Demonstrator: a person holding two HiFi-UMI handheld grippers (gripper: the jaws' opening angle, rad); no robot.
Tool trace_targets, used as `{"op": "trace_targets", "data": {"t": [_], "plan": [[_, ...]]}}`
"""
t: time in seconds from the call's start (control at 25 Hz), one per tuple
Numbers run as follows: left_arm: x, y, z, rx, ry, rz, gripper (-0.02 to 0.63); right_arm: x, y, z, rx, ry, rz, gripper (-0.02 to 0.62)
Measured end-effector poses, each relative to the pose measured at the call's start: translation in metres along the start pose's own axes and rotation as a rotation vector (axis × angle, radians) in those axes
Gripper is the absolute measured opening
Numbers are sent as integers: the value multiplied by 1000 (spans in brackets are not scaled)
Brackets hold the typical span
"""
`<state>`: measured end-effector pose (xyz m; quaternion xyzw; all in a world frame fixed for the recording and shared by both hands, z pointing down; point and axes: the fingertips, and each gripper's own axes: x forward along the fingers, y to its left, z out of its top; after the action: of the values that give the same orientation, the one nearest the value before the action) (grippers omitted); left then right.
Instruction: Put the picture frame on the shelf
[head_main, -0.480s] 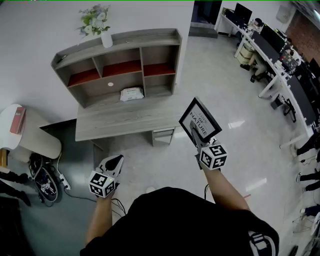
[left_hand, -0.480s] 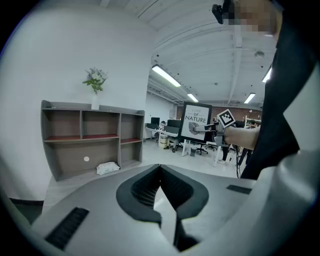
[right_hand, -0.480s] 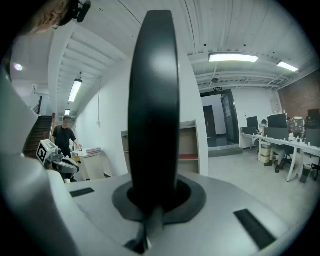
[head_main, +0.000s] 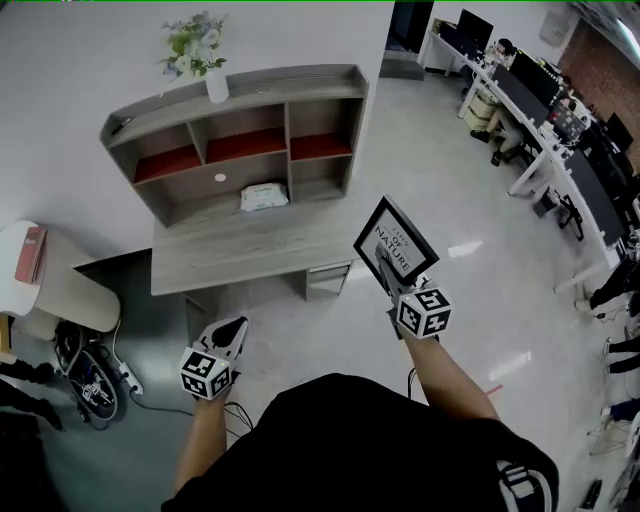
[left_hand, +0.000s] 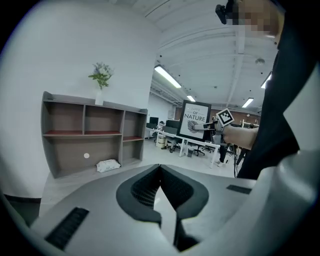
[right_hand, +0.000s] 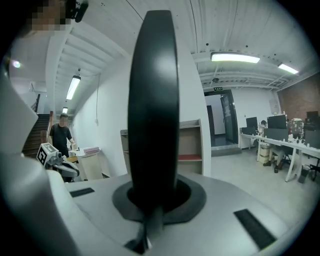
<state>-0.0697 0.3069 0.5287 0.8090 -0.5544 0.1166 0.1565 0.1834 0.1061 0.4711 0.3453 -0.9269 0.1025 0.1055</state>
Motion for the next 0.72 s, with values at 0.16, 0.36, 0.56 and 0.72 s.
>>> {"op": "trace_targets", "data": {"t": [0.16,0.36,0.56,0.72], "plan": [[-4,13,-1,2,-1,-14,20,9,11,2,7,-8,-11,23],[-11,27,-5,6,8,-34,20,16,20,8,48,-42,-26,23],[-20,38,-10,-5,15,-32,20,20,29,4,45,-27,-28,23],[-21,37,-12,-12,13,-42,20,22,32,2,44,-22,-31,23]]}}
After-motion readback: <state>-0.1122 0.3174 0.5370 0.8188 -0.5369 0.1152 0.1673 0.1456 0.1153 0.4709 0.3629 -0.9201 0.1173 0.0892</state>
